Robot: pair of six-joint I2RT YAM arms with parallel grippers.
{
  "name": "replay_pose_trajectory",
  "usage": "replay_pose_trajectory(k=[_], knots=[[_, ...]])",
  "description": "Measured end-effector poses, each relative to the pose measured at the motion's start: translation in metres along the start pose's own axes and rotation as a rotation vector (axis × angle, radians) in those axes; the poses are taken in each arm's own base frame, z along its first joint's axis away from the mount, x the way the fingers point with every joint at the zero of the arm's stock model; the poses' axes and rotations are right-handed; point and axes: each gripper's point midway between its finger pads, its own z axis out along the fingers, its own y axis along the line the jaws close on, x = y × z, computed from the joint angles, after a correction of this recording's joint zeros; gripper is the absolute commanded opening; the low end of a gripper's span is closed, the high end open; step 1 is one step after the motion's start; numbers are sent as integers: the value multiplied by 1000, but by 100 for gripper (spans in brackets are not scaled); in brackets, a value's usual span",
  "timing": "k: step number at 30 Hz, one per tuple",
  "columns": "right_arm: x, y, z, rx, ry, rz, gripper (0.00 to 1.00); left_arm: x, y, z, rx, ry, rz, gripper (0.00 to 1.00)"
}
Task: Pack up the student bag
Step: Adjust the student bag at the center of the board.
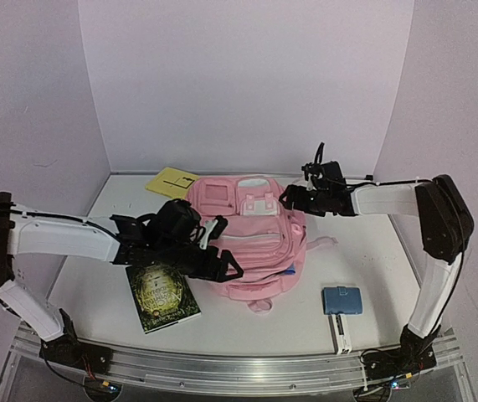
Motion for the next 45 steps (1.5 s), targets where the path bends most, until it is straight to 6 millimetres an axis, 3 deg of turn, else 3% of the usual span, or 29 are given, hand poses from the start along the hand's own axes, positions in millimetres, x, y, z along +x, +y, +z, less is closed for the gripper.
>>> replay_pose_trajectory(k=[5, 9, 12, 14, 20, 24, 27, 30, 33, 37, 41, 45], knots=[[-25, 3, -56, 36, -53, -32, 95, -29, -2, -56, -18, -109, -23, 89], [-36, 12, -108, -5, -103, 10, 90, -59, 33, -92, -80, -207, -127, 92], [-17, 17, -126, -43, -78, 66, 84, -71, 62, -105, -128, -254, -201, 93], [13, 22, -129, -58, -18, 105, 82, -72, 77, -106, -146, -256, -245, 93], [132, 40, -127, -73, 221, 174, 78, -71, 101, -85, -146, -212, -321, 93], [174, 19, -127, -36, 285, 257, 71, -62, 118, -58, -158, -150, -349, 91], [178, 18, -124, -44, 284, 301, 48, -49, 134, -37, -185, -85, -375, 85], [174, 24, -114, -71, 263, 317, 34, -38, 145, -17, -195, -26, -392, 85], [179, 23, -103, -65, 265, 311, 27, -39, 139, 0, -194, 0, -352, 84], [177, 21, -91, -42, 257, 292, 22, -51, 116, 17, -191, -14, -271, 82], [160, 4, -80, 9, 216, 287, 19, -52, 99, 30, -198, -15, -209, 82], [127, -26, -71, 52, 147, 310, 18, -42, 74, 40, -147, 10, -154, 84]])
